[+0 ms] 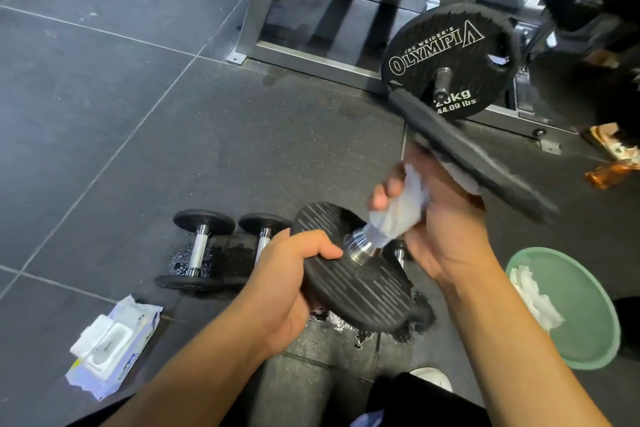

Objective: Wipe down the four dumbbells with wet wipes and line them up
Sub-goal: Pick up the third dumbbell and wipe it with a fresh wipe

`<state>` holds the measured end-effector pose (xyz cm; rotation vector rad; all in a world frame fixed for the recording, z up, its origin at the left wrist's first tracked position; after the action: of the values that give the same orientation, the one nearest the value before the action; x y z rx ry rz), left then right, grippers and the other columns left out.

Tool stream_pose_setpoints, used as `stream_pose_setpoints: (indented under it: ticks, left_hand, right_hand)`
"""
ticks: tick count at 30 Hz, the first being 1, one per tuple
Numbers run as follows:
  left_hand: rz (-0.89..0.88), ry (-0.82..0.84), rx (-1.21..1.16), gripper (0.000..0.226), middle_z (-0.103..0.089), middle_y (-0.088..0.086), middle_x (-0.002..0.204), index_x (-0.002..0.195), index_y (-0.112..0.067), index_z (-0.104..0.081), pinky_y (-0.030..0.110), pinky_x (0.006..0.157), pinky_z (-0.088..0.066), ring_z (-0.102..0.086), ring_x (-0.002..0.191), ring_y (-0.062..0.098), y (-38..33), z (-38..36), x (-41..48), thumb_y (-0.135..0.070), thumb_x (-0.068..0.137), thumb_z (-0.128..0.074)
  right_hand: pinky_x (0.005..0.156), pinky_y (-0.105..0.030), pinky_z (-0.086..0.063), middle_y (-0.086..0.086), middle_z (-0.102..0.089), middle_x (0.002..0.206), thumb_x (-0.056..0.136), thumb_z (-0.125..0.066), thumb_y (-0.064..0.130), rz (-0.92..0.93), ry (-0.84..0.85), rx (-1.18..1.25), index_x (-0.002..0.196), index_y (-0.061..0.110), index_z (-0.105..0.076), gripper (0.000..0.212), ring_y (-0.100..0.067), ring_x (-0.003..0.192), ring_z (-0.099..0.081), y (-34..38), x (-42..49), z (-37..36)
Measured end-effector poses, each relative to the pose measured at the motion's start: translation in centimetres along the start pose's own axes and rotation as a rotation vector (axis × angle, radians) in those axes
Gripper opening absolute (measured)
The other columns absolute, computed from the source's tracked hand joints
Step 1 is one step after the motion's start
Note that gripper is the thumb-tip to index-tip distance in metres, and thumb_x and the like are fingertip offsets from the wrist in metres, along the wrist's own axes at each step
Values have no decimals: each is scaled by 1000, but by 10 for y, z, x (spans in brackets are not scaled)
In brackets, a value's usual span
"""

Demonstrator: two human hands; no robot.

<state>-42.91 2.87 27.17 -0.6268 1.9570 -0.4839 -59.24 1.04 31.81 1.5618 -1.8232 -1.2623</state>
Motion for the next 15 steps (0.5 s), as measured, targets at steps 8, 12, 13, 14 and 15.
stream_pose_setpoints:
  ticks: [8, 12, 13, 14, 15]
  left_hand:
    - [-84, -10, -36, 47, -67, 20, 94, 109, -3, -67, 43, 76, -57, -63, 87, 34, -5, -4, 0, 0, 62, -62]
    - [-32, 23, -81, 64, -67, 20, 96, 110, -5, -64, 49, 89, -58, -65, 89, 35, -5, -6, 1, -7, 46, -68]
    - [-31, 24, -97, 63, -67, 20, 96, 110, -5, -63, 52, 94, -57, -65, 90, 35, -6, -7, 1, -5, 47, -68]
    - [-35, 23, -108, 60, -67, 20, 95, 108, -4, -63, 53, 97, -55, -64, 90, 35, -7, -7, 1, -5, 49, -68]
    - [-43, 25, -118, 56, -67, 19, 93, 106, -4, -64, 52, 96, -56, -65, 89, 34, -9, -8, 0, -6, 50, -67]
  right_hand:
    - [82, -25, -61, 28, -75, 82, 100, -61, 40, 261, -328, -548, 91, 41, -77, 19, 6, 81, -72, 13, -17, 10]
    - [87, -31, -61, 3, -81, 103, 99, -62, 39, 148, -92, -394, 109, 18, -67, 24, -15, 99, -77, 13, -15, 2]
    - [93, -34, -60, -2, -79, 114, 97, -60, 45, 132, -35, -337, 116, 17, -65, 35, -21, 107, -75, 14, -15, 2]
    - [97, -34, -58, -6, -76, 124, 98, -54, 46, 111, 40, -272, 125, 17, -61, 40, -24, 113, -73, 16, -15, -3]
    - [99, -32, -56, -7, -72, 131, 100, -48, 44, 84, 107, -223, 133, 16, -56, 44, -25, 117, -71, 16, -15, -7]
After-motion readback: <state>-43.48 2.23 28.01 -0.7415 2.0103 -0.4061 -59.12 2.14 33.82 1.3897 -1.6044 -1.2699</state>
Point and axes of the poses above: each hand's wrist, its own x-axis towards the middle knuckle, its own z-axis out of the back of the hand, y = z × x, the point moved 6 cm from there along x, towards the middle knuckle
